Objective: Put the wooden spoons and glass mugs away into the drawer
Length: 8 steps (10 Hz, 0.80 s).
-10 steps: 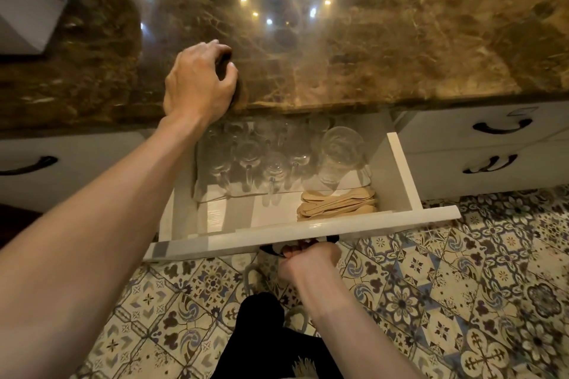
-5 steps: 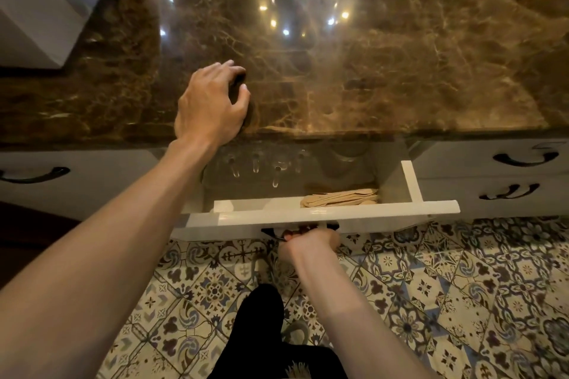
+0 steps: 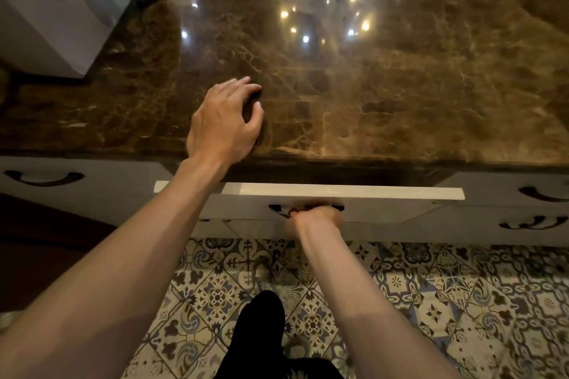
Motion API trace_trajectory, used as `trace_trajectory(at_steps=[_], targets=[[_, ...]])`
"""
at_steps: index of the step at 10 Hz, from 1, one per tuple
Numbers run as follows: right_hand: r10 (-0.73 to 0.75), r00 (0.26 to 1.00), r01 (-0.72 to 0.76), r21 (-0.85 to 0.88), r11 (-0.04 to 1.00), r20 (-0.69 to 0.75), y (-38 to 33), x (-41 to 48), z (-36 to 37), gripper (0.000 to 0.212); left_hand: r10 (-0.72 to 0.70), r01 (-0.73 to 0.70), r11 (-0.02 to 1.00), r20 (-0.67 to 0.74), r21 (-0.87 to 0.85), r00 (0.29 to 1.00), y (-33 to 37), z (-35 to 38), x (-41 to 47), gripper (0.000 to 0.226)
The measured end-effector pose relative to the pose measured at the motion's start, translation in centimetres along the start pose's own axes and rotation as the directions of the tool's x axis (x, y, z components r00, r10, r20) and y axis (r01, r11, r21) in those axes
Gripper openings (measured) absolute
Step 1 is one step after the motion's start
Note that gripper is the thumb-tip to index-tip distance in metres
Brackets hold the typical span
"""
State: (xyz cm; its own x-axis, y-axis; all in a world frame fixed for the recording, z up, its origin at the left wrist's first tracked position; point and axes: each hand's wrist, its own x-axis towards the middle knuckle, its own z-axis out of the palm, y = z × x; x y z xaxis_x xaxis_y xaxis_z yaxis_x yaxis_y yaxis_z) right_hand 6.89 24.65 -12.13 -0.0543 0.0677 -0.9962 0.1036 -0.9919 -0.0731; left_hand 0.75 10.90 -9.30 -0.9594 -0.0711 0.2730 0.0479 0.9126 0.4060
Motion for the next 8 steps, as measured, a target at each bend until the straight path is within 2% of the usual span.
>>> trace_trajectory(at_steps=[1, 3, 4, 5, 6, 7, 8], targets=[[-0.009, 1.0, 0.008, 0.037, 0.999, 0.025, 0.0, -0.1, 0.7, 0.038, -0.003, 0.003, 1.0, 0.001, 0.0, 1.0, 0.0, 0.0, 0.1, 0.039], [-0.01, 1.0, 0.01, 0.007, 1.0, -0.027, 0.0, 0.3, 2.7, 0.04, -0.005, 0.005, 1.0, -0.003, -0.009, 1.0, 0.1, -0.1, 0.1, 0.039], [-0.03, 0.999, 0.028, -0.048, 0.998, -0.039, -0.3, 0.4, 4.0, 0.042, -0.014, 0.013, 1.0, -0.004, -0.009, 1.0, 0.1, -0.2, 0.3, 0.039], [-0.116, 0.993, 0.11, -0.191, 0.975, -0.021, -0.3, 0.6, 3.8, 0.042, -0.009, 0.009, 1.0, -0.008, 0.009, 1.0, 0.1, -0.1, -0.1, 0.039], [-0.143, 0.988, 0.152, -0.317, 0.936, 0.051, -0.1, 0.9, 4.0, 0.04, 0.003, -0.004, 1.0, -0.015, -0.02, 1.0, 0.1, -0.2, 0.4, 0.038], [-0.1, 0.977, 0.136, -0.186, 0.973, 0.19, -0.4, 1.6, 2.7, 0.038, 0.012, -0.012, 1.0, -0.024, -0.024, 1.0, 0.2, -0.2, 0.4, 0.037], [-0.05, 0.976, 0.1, -0.229, 0.968, 0.214, -1.3, 0.3, -1.5, 0.027, -0.032, 0.031, 0.998, -0.01, -0.05, 0.999, 0.4, -0.6, -0.6, 0.037]])
